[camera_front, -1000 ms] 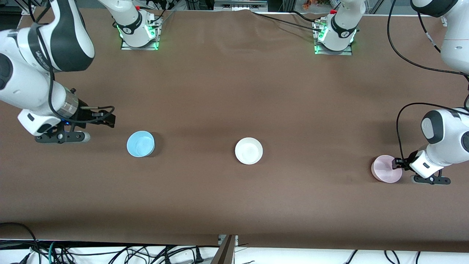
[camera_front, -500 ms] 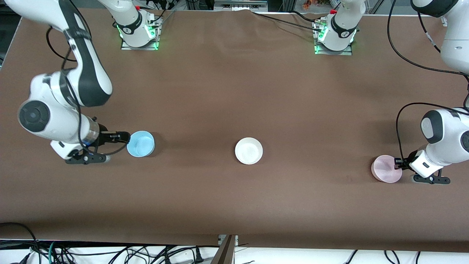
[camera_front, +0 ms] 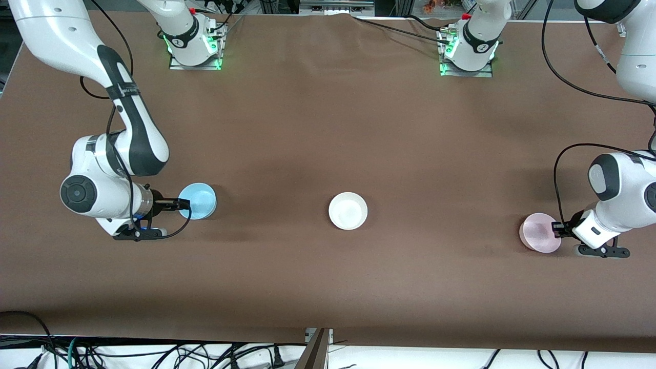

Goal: Stack pink and blue bowls on white bowl
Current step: 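Grasp the pink bowl rim with the left gripper while the right gripper reaches blue, then lift the pink bowl with the left gripper and carry it over the white bowl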

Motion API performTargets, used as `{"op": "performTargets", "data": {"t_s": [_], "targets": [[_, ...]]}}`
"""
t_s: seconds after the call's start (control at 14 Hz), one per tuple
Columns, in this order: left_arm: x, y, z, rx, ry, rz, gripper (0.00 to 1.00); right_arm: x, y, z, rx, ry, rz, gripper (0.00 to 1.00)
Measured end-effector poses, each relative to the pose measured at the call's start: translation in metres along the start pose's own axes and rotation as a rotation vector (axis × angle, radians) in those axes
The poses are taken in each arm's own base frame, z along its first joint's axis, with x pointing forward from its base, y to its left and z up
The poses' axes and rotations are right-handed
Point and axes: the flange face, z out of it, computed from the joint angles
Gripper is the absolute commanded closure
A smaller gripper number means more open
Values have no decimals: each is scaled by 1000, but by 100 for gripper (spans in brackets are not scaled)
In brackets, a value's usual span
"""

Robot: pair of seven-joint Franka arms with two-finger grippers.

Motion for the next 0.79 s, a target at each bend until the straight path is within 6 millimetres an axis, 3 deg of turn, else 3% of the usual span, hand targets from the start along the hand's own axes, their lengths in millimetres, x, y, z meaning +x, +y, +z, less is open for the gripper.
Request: {"op": "performTargets", "data": {"t_s": [0.21,0.36,0.5,0.79], "targets": [[1,3,-8,-2,-13,-23,100,-7,3,27,1,15,1,26],[2,18,-23,-14,-54,-61,100,-13,3,42,2,16,-1,36],[5,51,-50,-31,-112,-108,100,-16,3,47,1,14,-2,40],[8,138,-132,-27,-188,-226,100,-16,3,46,1,16,-2,51]]}}
